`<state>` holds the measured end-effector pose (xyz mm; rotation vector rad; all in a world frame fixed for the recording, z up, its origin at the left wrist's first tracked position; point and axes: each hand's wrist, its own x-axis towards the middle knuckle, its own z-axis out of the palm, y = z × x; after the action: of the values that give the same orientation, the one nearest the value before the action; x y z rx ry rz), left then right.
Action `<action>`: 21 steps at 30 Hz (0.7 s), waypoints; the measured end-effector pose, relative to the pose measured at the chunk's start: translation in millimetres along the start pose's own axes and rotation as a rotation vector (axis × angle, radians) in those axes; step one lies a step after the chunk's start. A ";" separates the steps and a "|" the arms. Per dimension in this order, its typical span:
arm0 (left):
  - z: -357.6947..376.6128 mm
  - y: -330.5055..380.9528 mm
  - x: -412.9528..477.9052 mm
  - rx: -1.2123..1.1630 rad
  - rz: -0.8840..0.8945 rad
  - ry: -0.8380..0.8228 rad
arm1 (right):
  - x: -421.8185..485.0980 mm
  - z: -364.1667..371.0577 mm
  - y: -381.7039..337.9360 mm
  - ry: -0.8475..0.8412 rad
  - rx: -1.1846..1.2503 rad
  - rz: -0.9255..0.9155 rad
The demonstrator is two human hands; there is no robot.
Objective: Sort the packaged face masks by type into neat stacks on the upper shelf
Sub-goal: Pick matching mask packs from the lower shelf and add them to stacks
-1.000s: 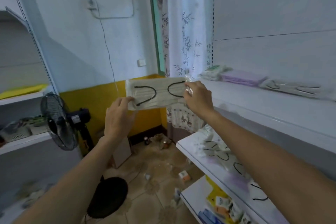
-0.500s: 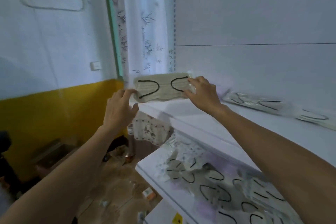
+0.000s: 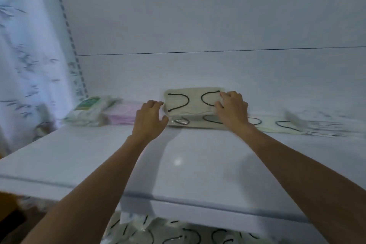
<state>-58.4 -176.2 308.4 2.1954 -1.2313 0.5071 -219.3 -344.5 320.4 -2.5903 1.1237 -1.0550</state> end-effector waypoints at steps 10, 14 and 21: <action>54.3 -9.0 20.1 0.080 -0.040 -0.111 | -6.1 33.4 11.6 -0.238 -0.148 0.139; 56.7 -14.4 19.2 0.106 -0.063 -0.082 | -12.0 42.3 5.9 -0.305 -0.234 0.165; 58.2 -10.2 18.6 0.146 0.033 0.016 | -14.4 42.3 -0.3 -0.202 -0.368 0.109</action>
<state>-37.3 -221.2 271.4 2.2904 -1.2588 0.6454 -198.7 -340.8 280.9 -2.7823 1.5038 -0.5922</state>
